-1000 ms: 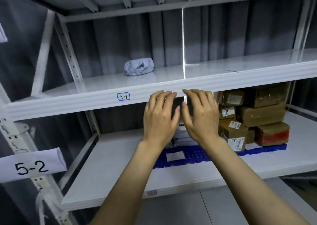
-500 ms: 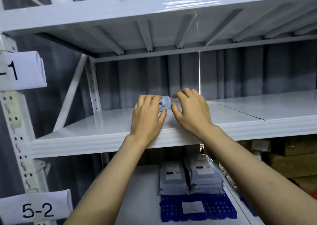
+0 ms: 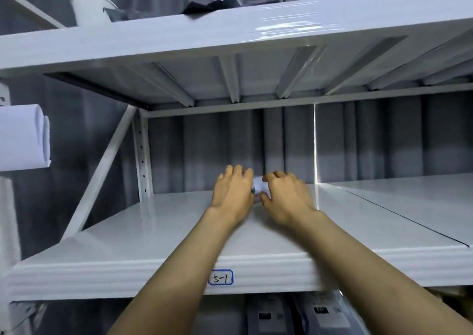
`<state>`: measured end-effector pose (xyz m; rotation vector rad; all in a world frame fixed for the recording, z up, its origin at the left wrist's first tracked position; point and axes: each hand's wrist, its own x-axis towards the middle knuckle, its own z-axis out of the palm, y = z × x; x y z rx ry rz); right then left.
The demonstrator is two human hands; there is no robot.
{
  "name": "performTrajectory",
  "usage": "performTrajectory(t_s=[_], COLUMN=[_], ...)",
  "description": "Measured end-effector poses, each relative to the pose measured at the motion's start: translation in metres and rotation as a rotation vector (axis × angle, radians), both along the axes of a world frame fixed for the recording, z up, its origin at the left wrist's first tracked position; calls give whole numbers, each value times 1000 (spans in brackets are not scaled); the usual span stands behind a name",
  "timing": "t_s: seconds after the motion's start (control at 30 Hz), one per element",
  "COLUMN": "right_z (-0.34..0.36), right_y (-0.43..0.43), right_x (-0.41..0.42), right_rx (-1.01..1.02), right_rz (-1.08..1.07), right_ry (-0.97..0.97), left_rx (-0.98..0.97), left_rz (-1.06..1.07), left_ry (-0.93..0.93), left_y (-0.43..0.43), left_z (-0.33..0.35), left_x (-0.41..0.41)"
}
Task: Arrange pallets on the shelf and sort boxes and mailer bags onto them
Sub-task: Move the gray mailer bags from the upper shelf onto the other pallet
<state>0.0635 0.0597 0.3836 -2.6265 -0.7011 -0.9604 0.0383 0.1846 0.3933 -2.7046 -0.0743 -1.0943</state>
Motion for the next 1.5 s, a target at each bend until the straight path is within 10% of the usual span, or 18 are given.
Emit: performTrajectory(t_s=[0.4,0.83,1.5], right_z=[-5,-8,-6], right_y=[0,-5,-3], right_x=[23,19,24], right_rx=[69,171,225], right_rz=[15,11,-23], right_ry=[149,245,310], left_rx=[25,-318,25], left_rz=[165,-137,25], left_ry=[279,102,248], left_y=[16,18,22], left_z=[1,-2,11], left_x=[61,56,86])
